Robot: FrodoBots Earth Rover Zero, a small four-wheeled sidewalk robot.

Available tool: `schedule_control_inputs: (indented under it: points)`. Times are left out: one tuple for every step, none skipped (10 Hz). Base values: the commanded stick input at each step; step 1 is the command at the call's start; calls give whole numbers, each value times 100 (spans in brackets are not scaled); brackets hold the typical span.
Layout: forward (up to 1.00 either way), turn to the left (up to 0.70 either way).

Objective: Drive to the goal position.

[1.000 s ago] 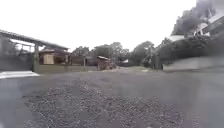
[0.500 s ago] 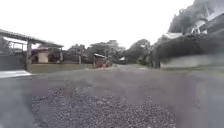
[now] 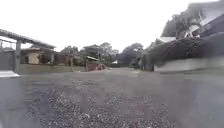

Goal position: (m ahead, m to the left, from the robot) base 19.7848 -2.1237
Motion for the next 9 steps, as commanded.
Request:
schedule_control_inputs:
  points:
    - [70, 0]
    - [70, 0]
    - [70, 0]
    - [70, 0]
    - [70, 0]
    - [70, 0]
    - [70, 0]
    - [70, -19]
    - [70, -33]
